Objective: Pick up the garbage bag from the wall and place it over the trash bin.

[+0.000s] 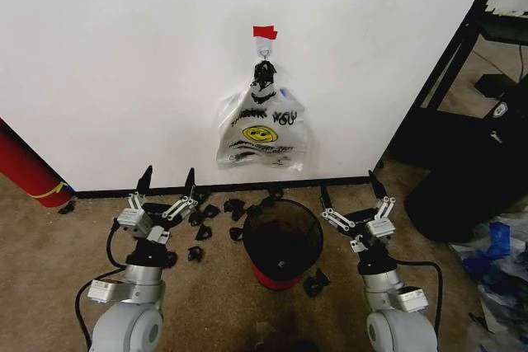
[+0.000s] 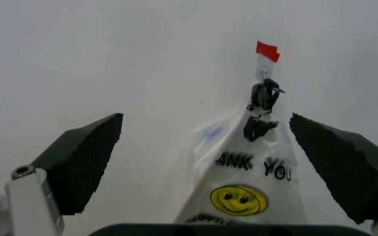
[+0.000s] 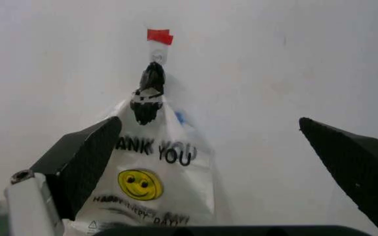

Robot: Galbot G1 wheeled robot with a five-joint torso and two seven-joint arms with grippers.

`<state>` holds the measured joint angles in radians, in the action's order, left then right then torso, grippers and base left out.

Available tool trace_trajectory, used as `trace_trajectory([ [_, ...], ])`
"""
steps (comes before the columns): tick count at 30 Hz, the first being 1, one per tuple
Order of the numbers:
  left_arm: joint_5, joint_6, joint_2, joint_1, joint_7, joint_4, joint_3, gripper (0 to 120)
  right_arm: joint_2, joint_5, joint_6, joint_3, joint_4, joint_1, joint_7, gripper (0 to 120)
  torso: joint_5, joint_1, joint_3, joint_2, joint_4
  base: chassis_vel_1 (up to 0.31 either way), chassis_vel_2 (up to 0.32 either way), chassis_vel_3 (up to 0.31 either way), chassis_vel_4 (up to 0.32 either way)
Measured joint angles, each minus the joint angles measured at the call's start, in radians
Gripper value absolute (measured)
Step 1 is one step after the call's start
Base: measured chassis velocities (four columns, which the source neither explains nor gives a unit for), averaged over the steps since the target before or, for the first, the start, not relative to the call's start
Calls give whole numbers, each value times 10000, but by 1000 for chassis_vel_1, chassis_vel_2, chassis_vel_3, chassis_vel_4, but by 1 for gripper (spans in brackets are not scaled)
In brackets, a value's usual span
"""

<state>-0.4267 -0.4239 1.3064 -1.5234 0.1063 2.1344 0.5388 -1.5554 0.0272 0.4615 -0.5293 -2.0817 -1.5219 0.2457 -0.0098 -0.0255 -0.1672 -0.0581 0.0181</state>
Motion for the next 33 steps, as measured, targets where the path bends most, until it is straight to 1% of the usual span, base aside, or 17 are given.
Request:
trace_trajectory([
  [16, 10, -24, -112, 202, 36, -343, 93, 100, -135, 41, 2, 212, 416, 429, -59, 100, 0, 0, 0, 0, 0, 0, 0, 0, 0],
  [24, 17, 1, -96, 360, 35, -503, 57, 100, -178, 209, -373, 535, 641, 796, -313, 100, -1, 0, 0, 0, 1, 0, 0, 0, 0],
  [28, 166, 6, -20, 378, 32, -595, -32, 100, -184, 1542, -1394, 1673, 1092, 1752, -1522, 100, -1, 0, 0, 0, 2, 0, 0, 0, 0],
  [29, 166, 6, -20, 378, 32, -595, -32, 100, -184, 1542, -1394, 1673, 1092, 1752, -1522, 100, -1, 0, 0, 0, 2, 0, 0, 0, 0],
  [32, 347, 23, 26, 347, 21, -611, -112, 100, -399, 2841, -1778, 2611, 1952, 3091, -2031, 100, -1, 0, -1, 1, -4, 0, 0, 0, 0],
  [33, 391, 40, 33, 319, 17, -606, -122, 100, -461, 3214, -1813, 2863, 2253, 3489, -2105, 100, 0, -1, -1, 1, -2, 0, 0, 0, 0],
])
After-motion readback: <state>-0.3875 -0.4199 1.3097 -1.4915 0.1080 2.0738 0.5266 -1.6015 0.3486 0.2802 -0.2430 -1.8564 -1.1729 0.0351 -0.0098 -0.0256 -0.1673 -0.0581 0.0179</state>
